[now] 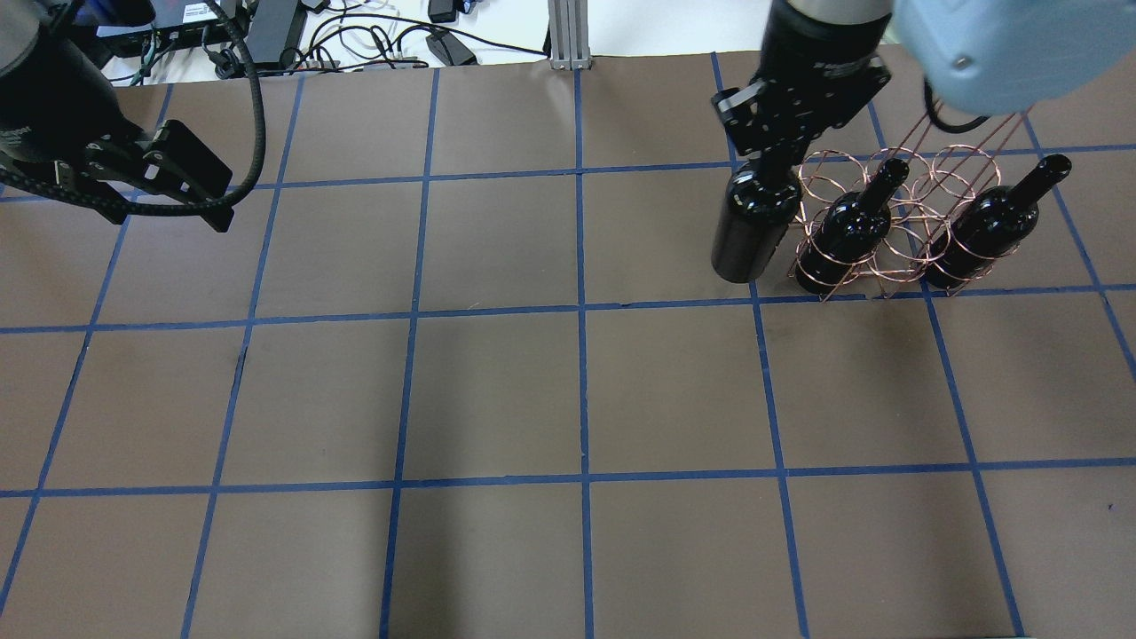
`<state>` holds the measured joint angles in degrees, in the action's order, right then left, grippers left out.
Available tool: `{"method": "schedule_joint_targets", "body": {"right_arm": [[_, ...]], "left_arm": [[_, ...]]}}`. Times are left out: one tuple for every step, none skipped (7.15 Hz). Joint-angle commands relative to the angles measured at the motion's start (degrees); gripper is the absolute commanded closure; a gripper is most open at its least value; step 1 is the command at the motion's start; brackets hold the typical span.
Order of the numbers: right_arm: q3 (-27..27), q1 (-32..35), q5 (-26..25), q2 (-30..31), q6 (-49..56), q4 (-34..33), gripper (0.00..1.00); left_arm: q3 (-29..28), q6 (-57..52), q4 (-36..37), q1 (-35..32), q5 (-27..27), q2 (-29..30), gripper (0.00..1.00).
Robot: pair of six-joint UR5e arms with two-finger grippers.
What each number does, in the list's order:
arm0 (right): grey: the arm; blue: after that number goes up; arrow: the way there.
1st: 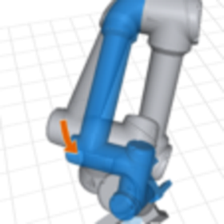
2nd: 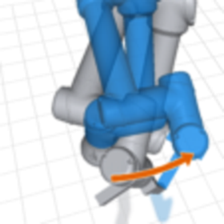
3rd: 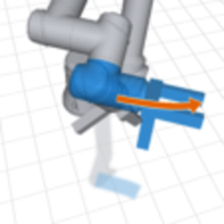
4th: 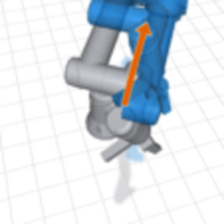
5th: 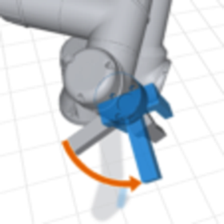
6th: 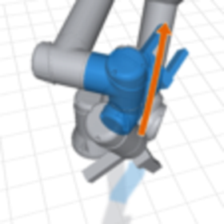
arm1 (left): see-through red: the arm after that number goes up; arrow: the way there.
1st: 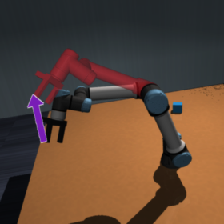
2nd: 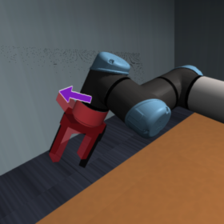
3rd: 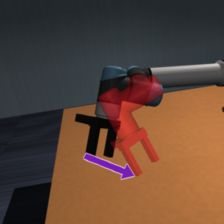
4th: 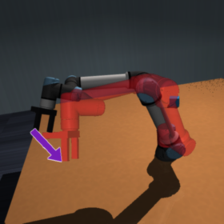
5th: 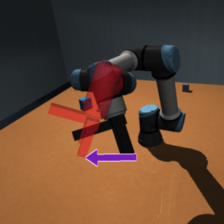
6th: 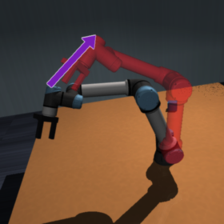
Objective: Place wine into wine basket
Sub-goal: 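Carry the bottle with the right gripper over the copper wine rack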
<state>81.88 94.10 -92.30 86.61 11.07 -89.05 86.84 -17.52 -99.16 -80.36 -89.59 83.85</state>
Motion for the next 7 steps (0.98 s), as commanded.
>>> {"method": "schedule_joint_targets", "body": {"right_arm": [[-0.67,-6.54,-0.16,3.28,7.72,6.31,1.00],[-0.85,-7.95,0.10,4.87,7.82,9.83,1.00],[-0.85,-9.01,1.41,5.75,7.82,12.30,1.00],[-0.85,-10.50,0.47,5.85,10.26,12.33,1.00],[-1.02,-14.35,0.11,5.76,16.81,12.07,1.00],[-1.28,-20.91,0.54,5.76,22.18,12.15,1.00],[-2.94,-25.50,-0.07,4.89,29.81,11.89,1.00]], "left_arm": [[0.00,0.03,-0.07,-0.06,0.03,0.00,0.00],[0.26,0.12,-0.07,-0.06,0.03,-0.09,0.00],[0.70,0.03,-0.07,-0.06,-0.05,-0.26,0.00],[0.70,0.12,0.02,-0.06,0.03,-0.35,0.00],[0.70,0.12,0.02,0.03,0.03,-0.44,0.00],[0.70,0.12,0.02,-0.06,0.03,-0.44,0.00],[0.70,0.12,-0.07,-0.06,0.03,-0.44,0.00]]}}
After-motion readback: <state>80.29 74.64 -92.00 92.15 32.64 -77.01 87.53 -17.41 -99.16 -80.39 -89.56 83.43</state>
